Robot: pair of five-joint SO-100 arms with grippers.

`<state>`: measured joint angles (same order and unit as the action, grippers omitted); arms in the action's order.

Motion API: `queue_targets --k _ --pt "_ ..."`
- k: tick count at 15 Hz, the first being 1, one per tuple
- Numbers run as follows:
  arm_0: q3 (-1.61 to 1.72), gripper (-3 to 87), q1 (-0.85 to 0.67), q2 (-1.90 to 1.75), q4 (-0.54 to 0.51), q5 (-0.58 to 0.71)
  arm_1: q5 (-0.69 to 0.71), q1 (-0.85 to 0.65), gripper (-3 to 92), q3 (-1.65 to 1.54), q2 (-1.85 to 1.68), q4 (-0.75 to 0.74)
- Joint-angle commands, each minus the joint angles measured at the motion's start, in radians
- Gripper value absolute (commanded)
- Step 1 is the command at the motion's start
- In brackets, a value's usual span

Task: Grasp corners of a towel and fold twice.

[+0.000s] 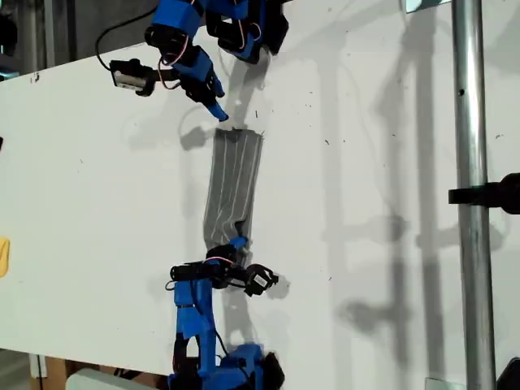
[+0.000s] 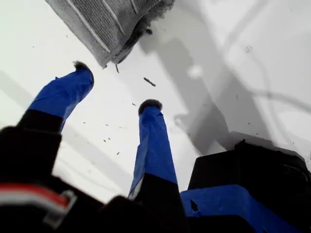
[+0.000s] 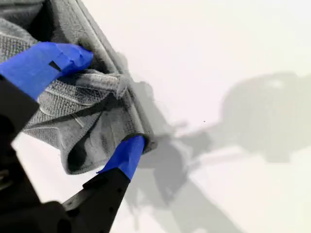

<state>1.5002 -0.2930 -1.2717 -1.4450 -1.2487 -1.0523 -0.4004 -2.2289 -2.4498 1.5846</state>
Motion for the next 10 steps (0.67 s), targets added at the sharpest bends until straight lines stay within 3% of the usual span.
queue_targets --k 1,6,10 --pt "-0.015 22.5 -0.029 -0.057 0.015 0.031 -0.008 0.009 22.8 0.002 -0.023 -0.02" --pt "-0.026 6.2 -0.066 -0.12 -0.032 0.101 -0.009 0.009 21.7 -0.008 -0.043 -0.026" --pt "-0.086 4.3 -0.107 -0.123 -0.156 0.161 -0.009 0.02 21.1 -0.012 -0.069 -0.029"
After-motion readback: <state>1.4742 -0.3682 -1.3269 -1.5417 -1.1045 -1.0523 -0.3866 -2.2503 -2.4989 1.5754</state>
